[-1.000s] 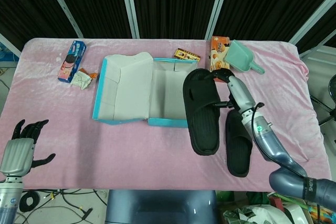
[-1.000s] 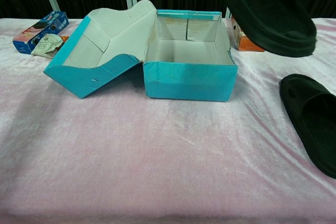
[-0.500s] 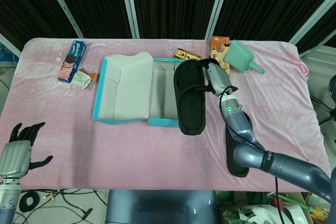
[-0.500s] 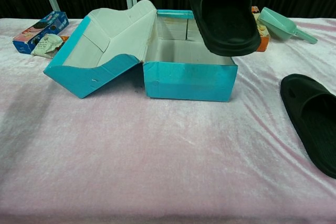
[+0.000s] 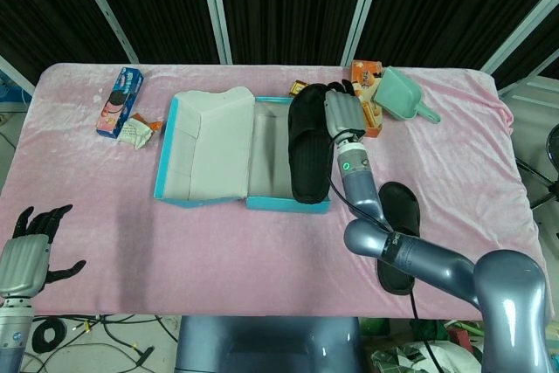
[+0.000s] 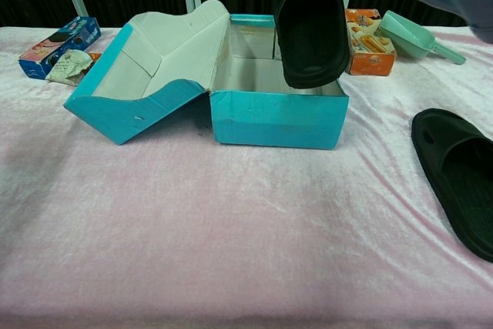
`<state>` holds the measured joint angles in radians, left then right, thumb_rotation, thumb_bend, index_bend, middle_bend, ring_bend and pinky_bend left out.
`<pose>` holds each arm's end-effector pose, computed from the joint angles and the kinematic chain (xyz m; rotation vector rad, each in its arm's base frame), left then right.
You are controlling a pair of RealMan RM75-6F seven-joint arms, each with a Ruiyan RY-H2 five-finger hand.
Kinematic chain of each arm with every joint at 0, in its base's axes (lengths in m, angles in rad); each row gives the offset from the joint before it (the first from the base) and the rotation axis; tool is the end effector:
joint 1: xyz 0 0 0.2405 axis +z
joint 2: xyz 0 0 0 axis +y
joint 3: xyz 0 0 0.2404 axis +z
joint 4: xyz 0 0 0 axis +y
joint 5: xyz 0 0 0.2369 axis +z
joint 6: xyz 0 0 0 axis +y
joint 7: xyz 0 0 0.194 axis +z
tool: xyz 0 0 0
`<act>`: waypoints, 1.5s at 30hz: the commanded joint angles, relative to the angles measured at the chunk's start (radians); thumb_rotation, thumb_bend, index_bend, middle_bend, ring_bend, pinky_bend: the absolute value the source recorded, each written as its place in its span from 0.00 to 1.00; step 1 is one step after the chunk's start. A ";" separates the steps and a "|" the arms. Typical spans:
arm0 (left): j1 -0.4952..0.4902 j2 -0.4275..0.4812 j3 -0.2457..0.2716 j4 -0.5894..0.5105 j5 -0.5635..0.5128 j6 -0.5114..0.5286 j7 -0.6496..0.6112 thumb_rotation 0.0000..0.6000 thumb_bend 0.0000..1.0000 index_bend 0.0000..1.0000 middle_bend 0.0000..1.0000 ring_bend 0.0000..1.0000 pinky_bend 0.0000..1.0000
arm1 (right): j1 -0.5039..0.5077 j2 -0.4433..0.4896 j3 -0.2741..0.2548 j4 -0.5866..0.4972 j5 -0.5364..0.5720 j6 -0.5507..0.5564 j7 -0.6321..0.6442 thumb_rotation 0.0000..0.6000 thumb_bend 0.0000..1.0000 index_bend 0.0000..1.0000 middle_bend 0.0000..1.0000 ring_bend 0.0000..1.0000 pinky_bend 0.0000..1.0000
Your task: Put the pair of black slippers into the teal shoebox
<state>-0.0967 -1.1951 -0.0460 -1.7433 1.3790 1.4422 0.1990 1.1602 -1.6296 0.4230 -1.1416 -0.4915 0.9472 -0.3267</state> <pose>-0.2883 0.2297 0.0881 -1.3490 -1.0040 -0.8266 -0.0391 -0.5276 0.0036 1.3840 -1.1669 1.1122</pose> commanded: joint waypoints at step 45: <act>-0.007 0.007 -0.007 -0.022 -0.022 -0.014 0.023 1.00 0.00 0.15 0.19 0.16 0.00 | -0.014 -0.130 -0.052 0.148 -0.070 -0.114 -0.228 1.00 0.25 0.48 0.55 0.20 0.06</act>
<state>-0.1032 -1.1884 -0.0530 -1.7655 1.3571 1.4286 0.2222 1.1476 -1.7634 0.3777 -0.9922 -0.5658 0.8362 -0.5435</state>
